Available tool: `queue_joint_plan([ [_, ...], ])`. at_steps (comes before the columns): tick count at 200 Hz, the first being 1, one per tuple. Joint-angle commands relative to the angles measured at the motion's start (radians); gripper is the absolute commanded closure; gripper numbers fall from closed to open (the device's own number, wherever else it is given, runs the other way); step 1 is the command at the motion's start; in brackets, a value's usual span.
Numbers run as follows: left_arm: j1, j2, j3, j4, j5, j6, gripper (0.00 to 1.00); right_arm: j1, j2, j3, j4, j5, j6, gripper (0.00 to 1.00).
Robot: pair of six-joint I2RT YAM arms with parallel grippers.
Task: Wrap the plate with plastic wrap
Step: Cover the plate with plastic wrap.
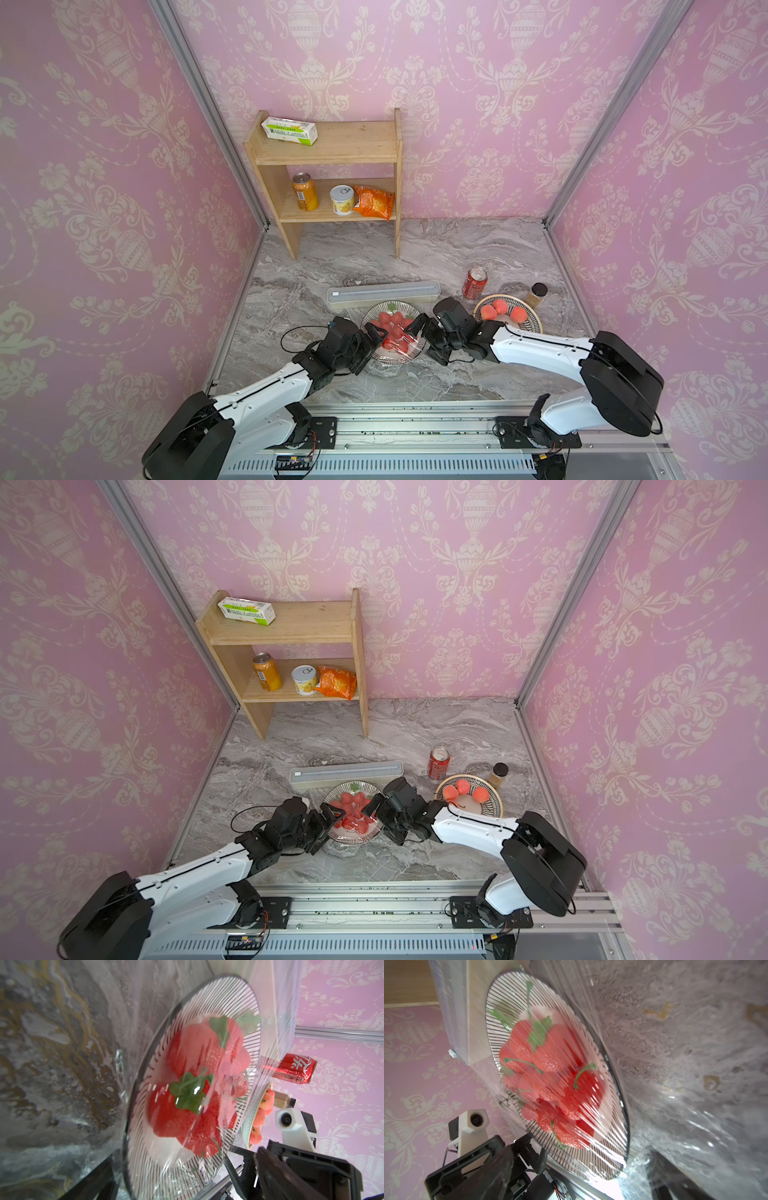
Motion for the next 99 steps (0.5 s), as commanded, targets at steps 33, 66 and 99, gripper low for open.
queue_joint_plan([
  [33, 0.045, 0.050, -0.009, 0.063, -0.015, 0.058, 0.01, -0.027, 0.059, 0.060, 0.010, -0.006, -0.074, 0.00],
  [66, 0.059, 0.084, 0.000, 0.097, -0.003, 0.070, 0.01, -0.033, 0.096, 0.085, 0.014, -0.017, -0.094, 0.00],
  [99, 0.069, 0.111, 0.021, 0.108, 0.007, 0.098, 0.01, -0.042, 0.124, 0.124, -0.012, -0.009, -0.141, 0.00],
])
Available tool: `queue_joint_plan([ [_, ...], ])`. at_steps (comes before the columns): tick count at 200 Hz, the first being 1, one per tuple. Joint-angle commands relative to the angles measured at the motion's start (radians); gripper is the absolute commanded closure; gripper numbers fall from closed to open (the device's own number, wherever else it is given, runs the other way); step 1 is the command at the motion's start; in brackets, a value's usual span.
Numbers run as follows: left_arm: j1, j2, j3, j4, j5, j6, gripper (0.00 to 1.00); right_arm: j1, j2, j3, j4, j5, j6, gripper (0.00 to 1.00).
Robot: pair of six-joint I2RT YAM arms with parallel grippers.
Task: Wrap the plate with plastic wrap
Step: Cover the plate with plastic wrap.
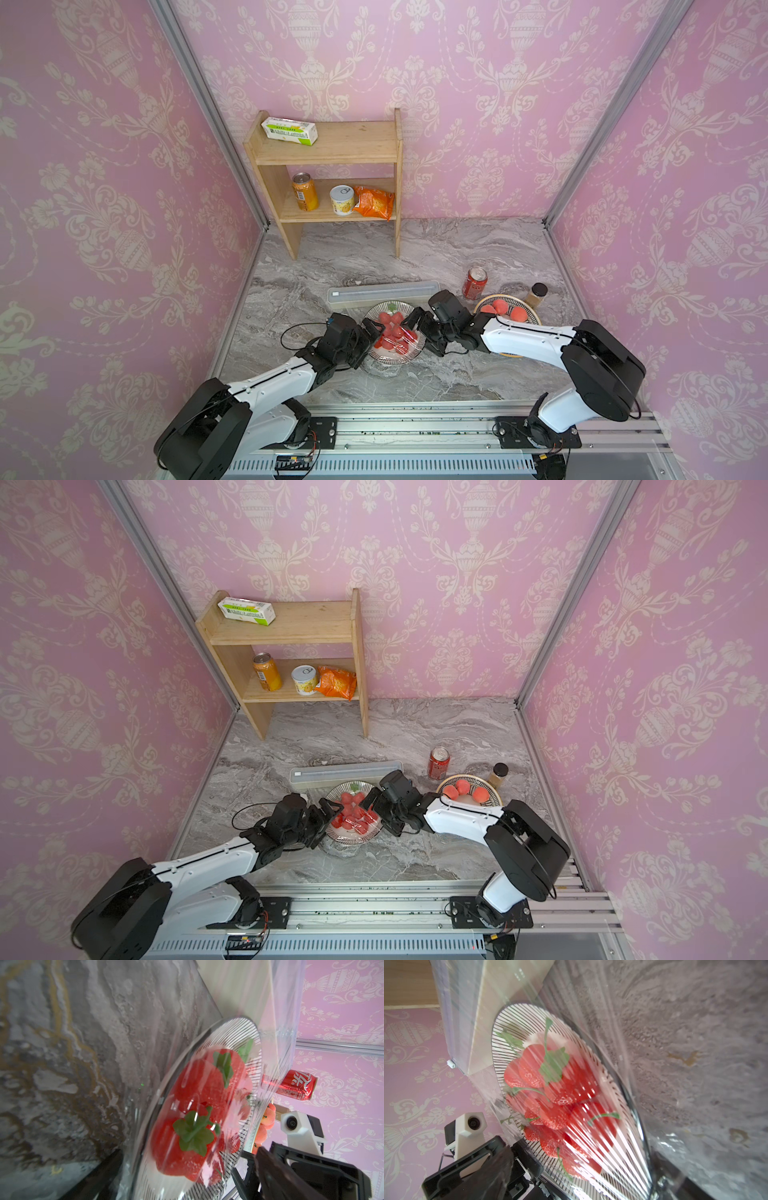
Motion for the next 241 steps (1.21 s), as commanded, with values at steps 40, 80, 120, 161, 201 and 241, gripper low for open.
queue_joint_plan([
  [40, 0.017, 0.044, 0.042, 0.034, 0.015, 0.065, 0.01, -0.011, 0.054, 0.076, -0.021, -0.002, -0.083, 0.00],
  [80, 0.019, 0.047, 0.049, 0.014, -0.001, 0.087, 0.01, -0.019, 0.062, 0.086, -0.037, 0.028, -0.110, 0.00],
  [120, 0.068, 0.027, 0.054, -0.002, -0.006, 0.152, 0.01, -0.030, 0.066, 0.078, -0.026, 0.043, -0.169, 0.00],
  [161, 0.115, 0.024, 0.096, -0.052, 0.030, 0.220, 0.01, -0.038, 0.098, 0.110, -0.038, 0.025, -0.212, 0.00],
  [201, 0.157, -0.069, 0.141, -0.251, -0.002, 0.335, 0.01, -0.055, 0.017, 0.090, -0.163, 0.091, -0.272, 0.00],
  [241, 0.205, -0.075, 0.155, -0.283, 0.056, 0.367, 0.01, -0.086, -0.012, 0.058, -0.152, 0.037, -0.330, 0.00],
])
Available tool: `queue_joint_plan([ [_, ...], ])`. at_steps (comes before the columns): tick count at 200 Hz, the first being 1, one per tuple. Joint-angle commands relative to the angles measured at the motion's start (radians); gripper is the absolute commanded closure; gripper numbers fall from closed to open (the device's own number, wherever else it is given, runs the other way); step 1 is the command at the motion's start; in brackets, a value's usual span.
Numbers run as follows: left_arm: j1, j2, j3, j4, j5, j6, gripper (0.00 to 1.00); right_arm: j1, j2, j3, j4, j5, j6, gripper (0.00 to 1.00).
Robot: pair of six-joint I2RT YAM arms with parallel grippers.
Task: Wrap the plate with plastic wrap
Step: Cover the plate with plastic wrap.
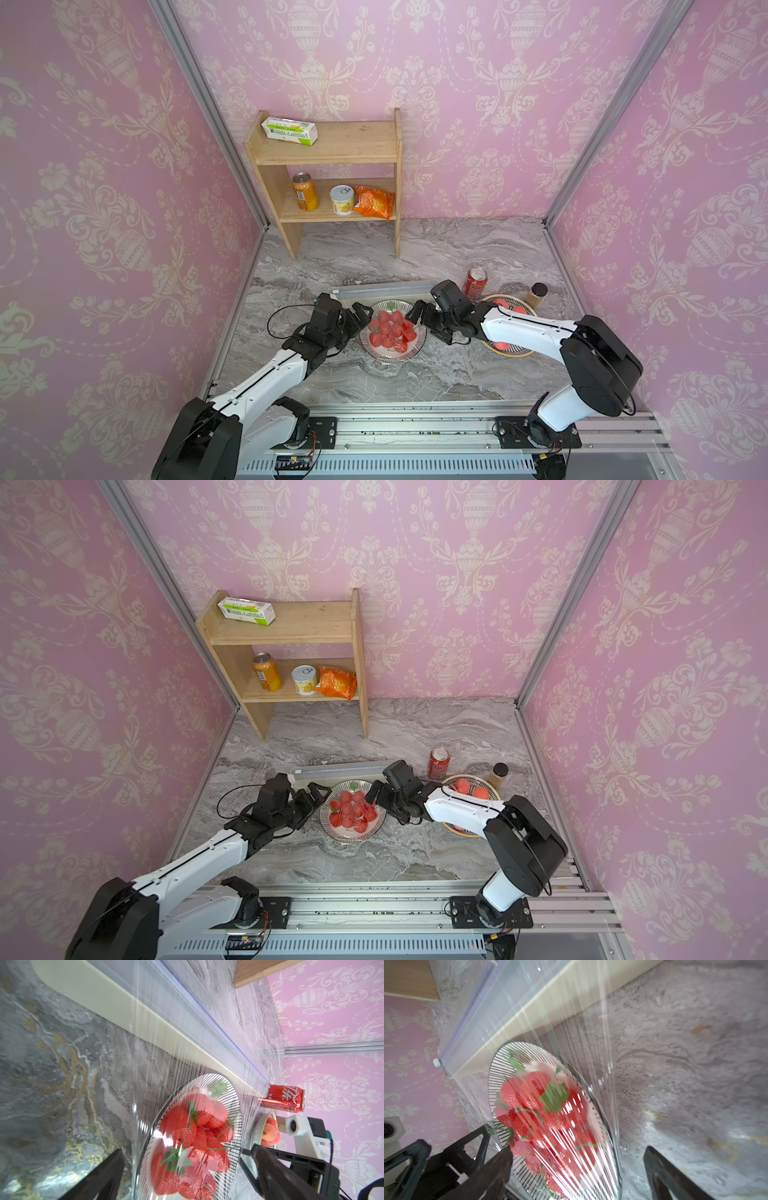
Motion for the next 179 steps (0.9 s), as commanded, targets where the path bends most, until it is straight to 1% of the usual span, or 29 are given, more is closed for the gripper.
queue_joint_plan([
  [1, 0.017, 0.013, 0.024, -0.069, 0.049, 0.067, 0.01, -0.010, -0.012, -0.016, -0.023, -0.019, -0.068, 0.00],
  [23, 0.017, 0.088, 0.040, 0.012, 0.124, 0.047, 0.01, -0.004, 0.025, 0.012, 0.021, -0.060, -0.066, 0.00],
  [45, 0.013, 0.151, 0.065, 0.031, 0.155, 0.046, 0.01, 0.005, 0.066, 0.061, 0.017, -0.064, -0.070, 0.00],
  [73, 0.013, 0.176, 0.063, 0.078, 0.191, 0.025, 0.01, 0.026, 0.099, 0.095, 0.032, -0.097, -0.054, 0.00],
  [91, 0.004, 0.156, 0.073, 0.061, 0.206, 0.022, 0.01, 0.042, 0.093, 0.099, 0.027, -0.105, -0.044, 0.00],
  [136, -0.011, 0.086, 0.069, -0.035, 0.199, 0.018, 0.01, 0.063, 0.040, 0.056, -0.002, -0.098, -0.019, 0.00],
  [160, -0.010, 0.059, 0.074, -0.144, 0.119, 0.069, 0.01, 0.062, 0.020, 0.046, -0.065, -0.043, -0.039, 0.00],
  [179, 0.005, 0.048, 0.068, -0.171, 0.073, 0.089, 0.01, 0.051, -0.004, 0.039, -0.127, 0.012, -0.057, 0.00],
])
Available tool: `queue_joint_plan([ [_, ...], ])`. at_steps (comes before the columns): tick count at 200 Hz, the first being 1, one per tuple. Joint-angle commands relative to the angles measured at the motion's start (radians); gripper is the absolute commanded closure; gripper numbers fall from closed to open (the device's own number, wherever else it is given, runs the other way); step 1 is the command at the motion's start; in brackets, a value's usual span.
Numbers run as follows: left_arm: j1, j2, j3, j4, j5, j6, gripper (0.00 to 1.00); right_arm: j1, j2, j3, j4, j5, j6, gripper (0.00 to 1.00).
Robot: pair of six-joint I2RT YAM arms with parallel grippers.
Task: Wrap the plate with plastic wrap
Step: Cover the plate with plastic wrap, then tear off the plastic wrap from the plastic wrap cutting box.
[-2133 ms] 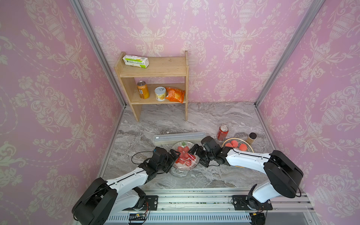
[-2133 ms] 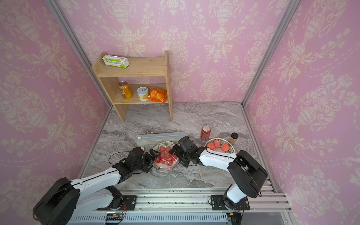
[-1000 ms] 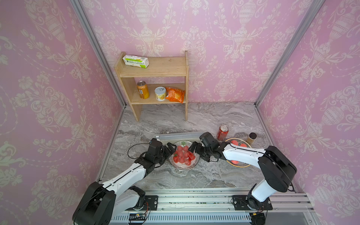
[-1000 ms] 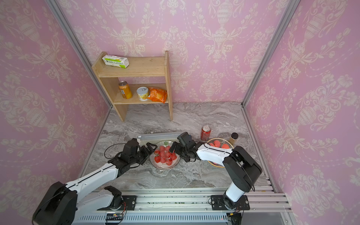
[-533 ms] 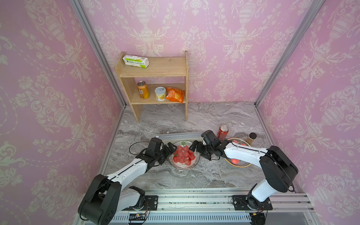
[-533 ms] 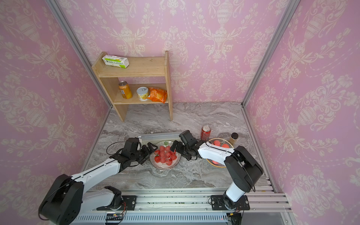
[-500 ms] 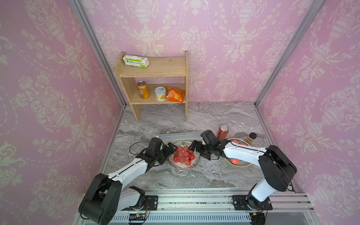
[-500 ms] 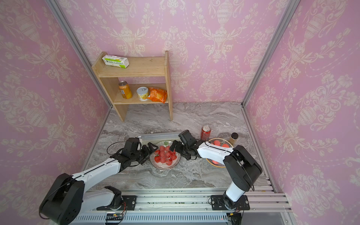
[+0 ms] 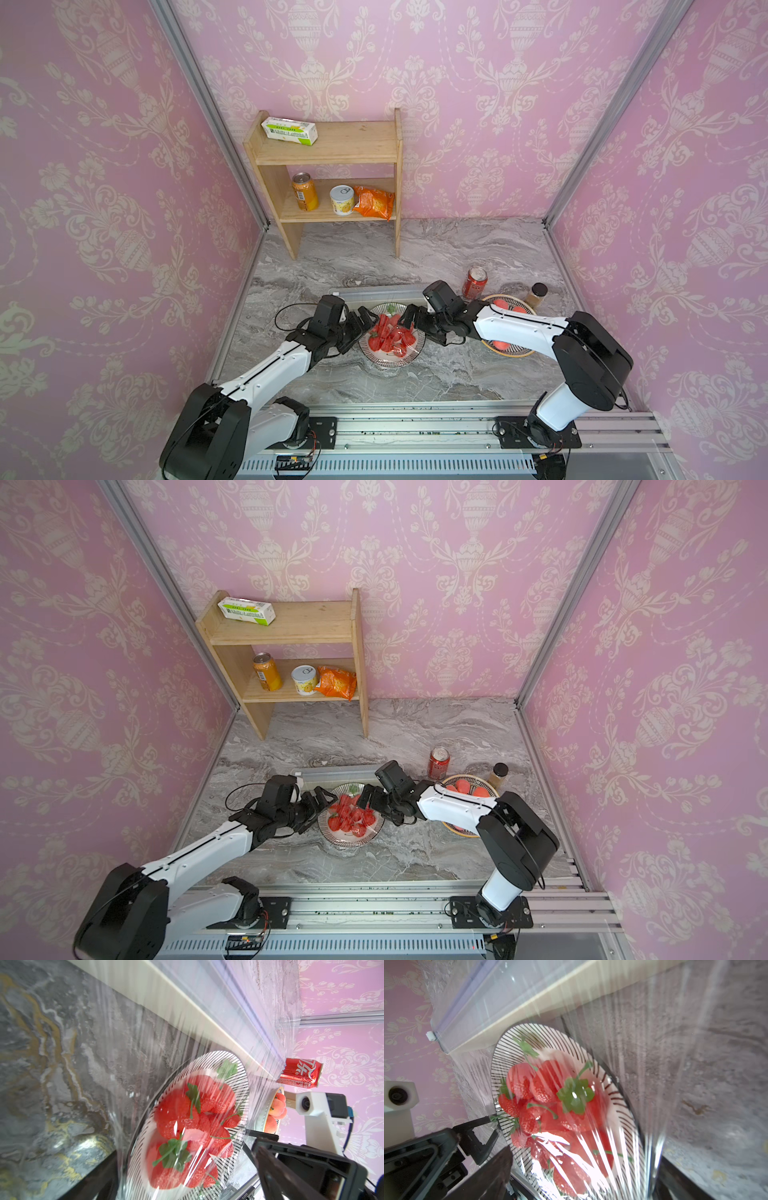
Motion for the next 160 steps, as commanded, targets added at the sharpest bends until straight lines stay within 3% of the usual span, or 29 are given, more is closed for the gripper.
queue_joint_plan([
  [1, 0.009, -0.029, 0.026, -0.089, -0.067, 0.055, 0.01, -0.002, -0.052, -0.018, -0.090, 0.067, -0.019, 0.00],
  [36, 0.082, -0.052, 0.103, -0.242, -0.132, 0.188, 0.01, -0.015, -0.130, 0.078, -0.330, 0.262, -0.191, 0.00],
  [61, 0.245, -0.069, 0.141, -0.220, -0.062, 0.276, 0.01, -0.021, -0.085, 0.305, -0.435, 0.311, -0.414, 0.00],
  [87, 0.422, 0.015, 0.191, -0.143, 0.048, 0.338, 0.08, 0.001, 0.065, 0.516, -0.394, 0.221, -0.561, 0.03],
  [112, 0.554, 0.135, 0.213, -0.003, 0.180, 0.312, 0.22, 0.040, 0.247, 0.738, -0.376, 0.214, -0.634, 0.03],
  [160, 0.600, 0.320, 0.254, 0.091, 0.241, 0.309, 0.32, 0.105, 0.580, 1.150, -0.409, 0.197, -0.712, 0.00],
])
